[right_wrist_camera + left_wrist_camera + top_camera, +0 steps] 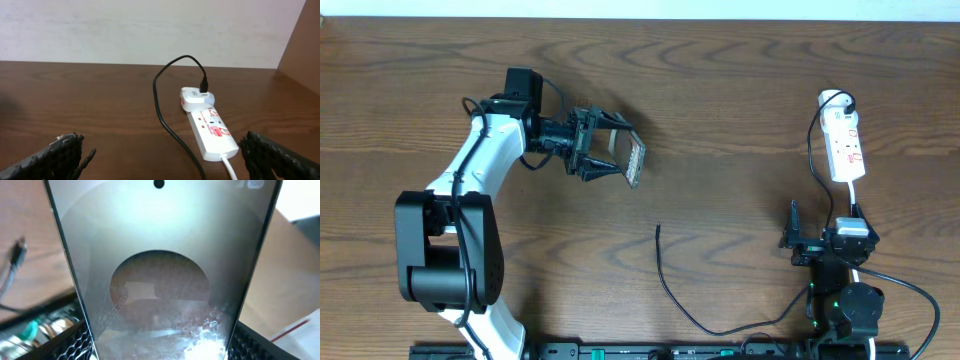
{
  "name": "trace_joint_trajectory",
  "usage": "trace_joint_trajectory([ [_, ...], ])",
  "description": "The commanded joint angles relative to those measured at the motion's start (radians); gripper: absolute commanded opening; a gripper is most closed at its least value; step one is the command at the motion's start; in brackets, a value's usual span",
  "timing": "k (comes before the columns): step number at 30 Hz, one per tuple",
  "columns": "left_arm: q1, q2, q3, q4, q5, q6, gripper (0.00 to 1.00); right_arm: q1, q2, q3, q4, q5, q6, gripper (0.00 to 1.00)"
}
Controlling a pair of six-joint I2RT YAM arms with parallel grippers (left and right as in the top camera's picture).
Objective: Plug charger to phone and switch on socket
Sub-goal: 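Lift the phone with the left gripper and raise it upright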
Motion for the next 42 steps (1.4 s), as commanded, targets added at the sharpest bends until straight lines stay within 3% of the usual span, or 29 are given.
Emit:
trace_joint_trajectory([
  [1,0.0,-0.021,0.021,0.022,0.099,-0.214,0.08,0.009,-0.005,-0.001,-0.003,0.008,-0.016,0.99],
  [6,0.001,-0.021,0.021,0.143,0.175,-0.333,0.07,0.009,-0.005,-0.001,-0.003,0.008,-0.016,0.99],
  [16,0.002,-0.021,0.021,0.168,0.203,-0.423,0.07,0.009,-0.005,-0.001,-0.003,0.008,-0.016,0.99],
  [24,0.002,-0.021,0.021,0.272,0.204,-0.518,0.07,0.009,-0.005,-0.001,-0.003,0.008,-0.016,0.99],
  [42,0.002,-0.021,0.021,0.287,0.193,-0.532,0.07,0.009,-0.005,-0.001,-0.003,0.008,-0.016,0.99],
])
